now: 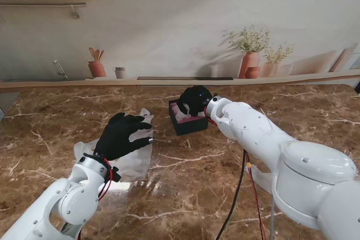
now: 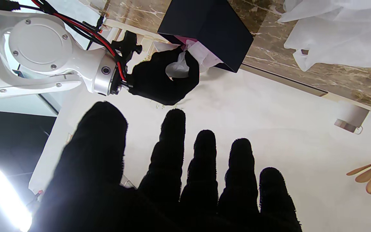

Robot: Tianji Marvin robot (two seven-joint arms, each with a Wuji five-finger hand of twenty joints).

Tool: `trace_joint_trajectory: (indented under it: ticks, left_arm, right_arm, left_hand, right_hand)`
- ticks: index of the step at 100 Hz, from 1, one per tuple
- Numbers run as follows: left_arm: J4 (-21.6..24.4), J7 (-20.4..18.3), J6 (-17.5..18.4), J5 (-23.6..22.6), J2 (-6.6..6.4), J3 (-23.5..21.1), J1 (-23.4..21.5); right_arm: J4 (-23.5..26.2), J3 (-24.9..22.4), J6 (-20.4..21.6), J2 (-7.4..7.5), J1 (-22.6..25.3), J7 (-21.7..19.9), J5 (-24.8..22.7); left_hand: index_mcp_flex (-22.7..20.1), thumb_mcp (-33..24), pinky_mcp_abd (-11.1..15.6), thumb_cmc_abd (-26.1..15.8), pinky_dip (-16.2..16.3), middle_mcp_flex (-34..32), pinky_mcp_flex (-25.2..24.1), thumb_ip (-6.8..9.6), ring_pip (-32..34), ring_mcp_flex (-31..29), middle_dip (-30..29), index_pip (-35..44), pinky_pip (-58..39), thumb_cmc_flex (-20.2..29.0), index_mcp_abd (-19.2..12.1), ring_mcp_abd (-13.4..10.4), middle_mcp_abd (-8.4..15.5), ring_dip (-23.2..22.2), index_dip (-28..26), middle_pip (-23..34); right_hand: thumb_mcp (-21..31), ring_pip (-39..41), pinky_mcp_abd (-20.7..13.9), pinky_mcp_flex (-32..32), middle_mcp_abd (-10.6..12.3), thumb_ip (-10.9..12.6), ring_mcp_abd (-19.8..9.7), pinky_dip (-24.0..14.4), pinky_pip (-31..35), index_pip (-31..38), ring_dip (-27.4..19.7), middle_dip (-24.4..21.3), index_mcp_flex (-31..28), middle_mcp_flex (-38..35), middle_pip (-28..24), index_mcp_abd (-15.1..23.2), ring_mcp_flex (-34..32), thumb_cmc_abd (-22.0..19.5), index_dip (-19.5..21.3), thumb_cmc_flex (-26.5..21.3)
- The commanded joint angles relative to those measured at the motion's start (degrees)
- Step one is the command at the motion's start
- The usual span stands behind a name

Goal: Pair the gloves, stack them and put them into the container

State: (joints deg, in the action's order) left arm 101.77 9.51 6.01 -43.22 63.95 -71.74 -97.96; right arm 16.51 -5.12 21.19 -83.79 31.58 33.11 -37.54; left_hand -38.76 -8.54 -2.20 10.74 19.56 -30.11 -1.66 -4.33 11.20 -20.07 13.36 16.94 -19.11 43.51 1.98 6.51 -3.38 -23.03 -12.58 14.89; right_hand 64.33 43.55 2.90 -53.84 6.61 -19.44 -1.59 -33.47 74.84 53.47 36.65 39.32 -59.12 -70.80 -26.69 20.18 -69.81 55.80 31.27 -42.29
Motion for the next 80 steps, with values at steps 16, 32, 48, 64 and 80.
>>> trace_joint_trajectory:
  ticks: [16, 32, 48, 64, 80]
  left_arm:
    - [-0.1, 0.1, 0.0, -0.1, -0.12, -0.1, -0.5]
    - [-0.1, 0.0, 0.1, -0.1, -0.13, -0.2, -0.5]
    - [-0.1, 0.0, 0.4, 0.1, -0.11, -0.3, -0.4]
    - [0.0, 0.2, 0.4, -0.1, -0.09, -0.6, -0.4]
    - [0.0, 0.3, 0.2, 0.2, -0.03, -0.4, -0.4]
  right_arm:
    - [-0.8, 1.2, 0.5, -1.12, -1.8, -2.9, 1.2]
    - [0.6, 0.6, -0.7, -0.16, -1.7, -5.4, 0.9]
    - [5.0, -0.4, -3.1, 2.37, -1.7, -9.7, -0.8]
    - [11.9, -4.7, -5.6, 6.02, -0.5, -14.5, -2.0]
    - [17.6, -8.6, -7.2, 9.10, 0.8, -19.1, -2.5]
  left_hand:
    - [1.7, 2.0, 2.5, -2.8, 0.4, 2.3, -0.4, 1.15, -1.3, 1.9, -0.7, -0.3, 2.8, 1.3, 0.2, -2.5, 0.6, 0.6, 0.2, -1.4]
    - [1.6, 2.2, 2.5, -2.7, 0.6, 2.2, -0.4, 1.18, -1.3, 2.0, -0.7, -0.2, 2.9, 1.4, 0.0, -2.4, 0.5, 0.6, 0.1, -1.4]
    - [1.5, 2.3, 2.4, -2.8, 0.7, 2.2, -0.4, 1.21, -1.3, 2.0, -0.7, -0.1, 3.2, 1.5, 0.1, -2.4, 0.5, 0.6, 0.1, -1.4]
    - [1.3, 2.4, 2.2, -2.9, 0.9, 2.0, -0.4, 1.21, -1.3, 2.0, -0.7, 0.1, 3.3, 1.6, -0.2, -2.2, 0.4, 0.5, 0.0, -1.3]
    - [1.2, 2.6, 2.2, -2.9, 1.1, 2.0, -0.4, 1.20, -1.2, 2.0, -0.7, 0.2, 3.3, 1.6, -0.3, -2.2, 0.5, 0.5, 0.0, -1.3]
  right_hand:
    - [0.6, -4.4, -0.8, 4.4, -0.5, 2.2, -0.1, 0.1, -2.0, -1.2, -1.1, -2.6, 7.4, 2.8, 4.2, -3.0, 1.8, -0.6, -5.6, 2.2]
    - [3.1, -14.2, 0.2, 10.9, -0.3, 5.9, -1.3, -0.2, -7.3, -18.2, -3.7, -11.3, 9.9, 12.2, 4.3, -8.6, 8.0, -2.6, -2.1, 8.5]
    - [2.9, -20.1, 1.0, 17.3, 0.3, 10.7, -1.5, -0.5, -10.3, -27.4, -6.9, -14.8, 15.3, 20.5, 8.0, -9.5, 15.7, -4.7, 0.0, 15.4]
    - [-2.6, -23.7, 2.2, 19.3, -1.0, 11.5, 1.9, -1.1, -12.1, -29.9, -9.3, -17.4, 16.7, 23.1, 10.6, -7.7, 17.8, -12.0, -0.3, 24.0]
    - [-6.8, -27.2, 3.9, 19.8, -2.8, 11.9, 4.9, -1.0, -13.7, -32.0, -12.9, -22.1, 17.0, 24.4, 14.9, -4.5, 18.5, -13.6, -1.4, 26.7]
